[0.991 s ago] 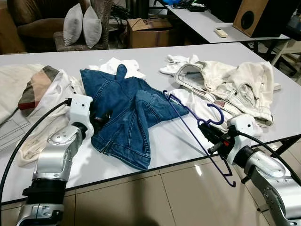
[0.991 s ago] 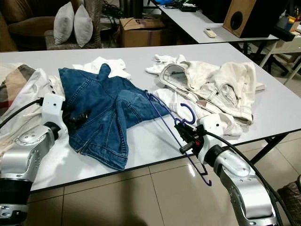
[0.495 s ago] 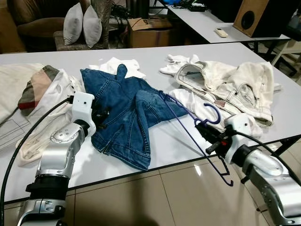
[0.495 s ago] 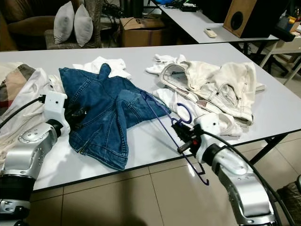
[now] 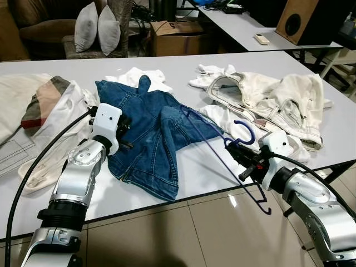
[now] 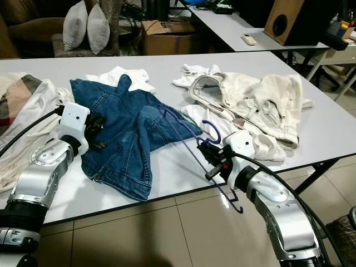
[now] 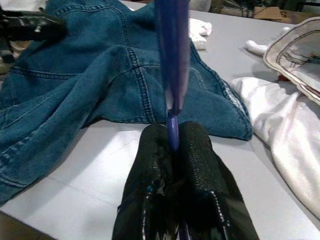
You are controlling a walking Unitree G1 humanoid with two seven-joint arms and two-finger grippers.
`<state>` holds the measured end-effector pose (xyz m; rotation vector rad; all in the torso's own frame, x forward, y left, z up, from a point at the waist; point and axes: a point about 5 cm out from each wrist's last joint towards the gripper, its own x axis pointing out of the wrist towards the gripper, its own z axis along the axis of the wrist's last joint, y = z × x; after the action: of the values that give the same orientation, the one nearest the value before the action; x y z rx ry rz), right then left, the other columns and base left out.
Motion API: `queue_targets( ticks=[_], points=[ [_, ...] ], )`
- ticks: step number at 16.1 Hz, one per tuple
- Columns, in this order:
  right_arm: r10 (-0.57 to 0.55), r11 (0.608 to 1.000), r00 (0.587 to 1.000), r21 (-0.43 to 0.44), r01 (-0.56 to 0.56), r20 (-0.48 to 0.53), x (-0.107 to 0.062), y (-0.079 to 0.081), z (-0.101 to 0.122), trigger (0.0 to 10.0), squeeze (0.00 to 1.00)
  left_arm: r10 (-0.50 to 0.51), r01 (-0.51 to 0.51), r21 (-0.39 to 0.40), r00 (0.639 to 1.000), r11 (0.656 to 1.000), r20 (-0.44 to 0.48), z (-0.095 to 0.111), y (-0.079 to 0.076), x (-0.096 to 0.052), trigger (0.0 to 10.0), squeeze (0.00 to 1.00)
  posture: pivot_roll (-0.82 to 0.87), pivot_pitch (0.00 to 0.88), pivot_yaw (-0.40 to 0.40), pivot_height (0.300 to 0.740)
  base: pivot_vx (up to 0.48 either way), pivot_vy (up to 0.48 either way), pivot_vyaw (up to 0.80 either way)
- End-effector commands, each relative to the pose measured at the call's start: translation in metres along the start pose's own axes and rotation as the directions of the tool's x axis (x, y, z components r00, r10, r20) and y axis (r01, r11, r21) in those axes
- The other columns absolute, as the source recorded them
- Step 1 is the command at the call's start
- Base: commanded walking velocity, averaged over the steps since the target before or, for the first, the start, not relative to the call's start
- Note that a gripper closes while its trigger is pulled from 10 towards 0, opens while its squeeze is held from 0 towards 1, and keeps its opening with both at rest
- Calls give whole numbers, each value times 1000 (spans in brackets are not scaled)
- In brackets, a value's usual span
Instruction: Hang hanger
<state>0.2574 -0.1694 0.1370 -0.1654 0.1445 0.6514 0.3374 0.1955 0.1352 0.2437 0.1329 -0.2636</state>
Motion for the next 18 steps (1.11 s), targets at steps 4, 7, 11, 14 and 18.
queue_targets(
  ticks=[4, 7, 11, 14, 18],
  points=[
    [18, 999, 1000, -27, -17, 26, -6, -6, 5, 10000, 0, -39, 38, 25, 998, 999, 46, 12, -3, 7, 0, 0, -74, 0, -53, 740, 0, 0, 0],
    [23, 999, 999, -28, -22, 33, -5, -2, 5, 10000, 0, 41, -28, -75, 984, 997, 175, 26, 11, 2, 0, 0, -78, 0, -43, 740, 0, 0, 0],
    [33, 999, 999, -15, -32, 10, -9, 1, -3, 10000, 0, 144, -137, -166, 989, 977, 32, -6, 39, -24, 10000, 537, -77, 0, -65, 740, 0, 0, 0],
    [37, 999, 999, -5, -37, 12, -6, 0, -3, 10000, 0, 54, -56, -202, 998, 978, -17, -24, 34, -41, 10000, 1000, -78, 0, -78, 740, 0, 0, 0],
    [36, 999, 999, -2, -36, 11, -6, 6, -6, 10000, 0, 27, -39, -208, 998, 977, -62, -29, 29, -43, 10000, 1000, -63, 0, -81, 740, 0, 0, 0]
  ],
)
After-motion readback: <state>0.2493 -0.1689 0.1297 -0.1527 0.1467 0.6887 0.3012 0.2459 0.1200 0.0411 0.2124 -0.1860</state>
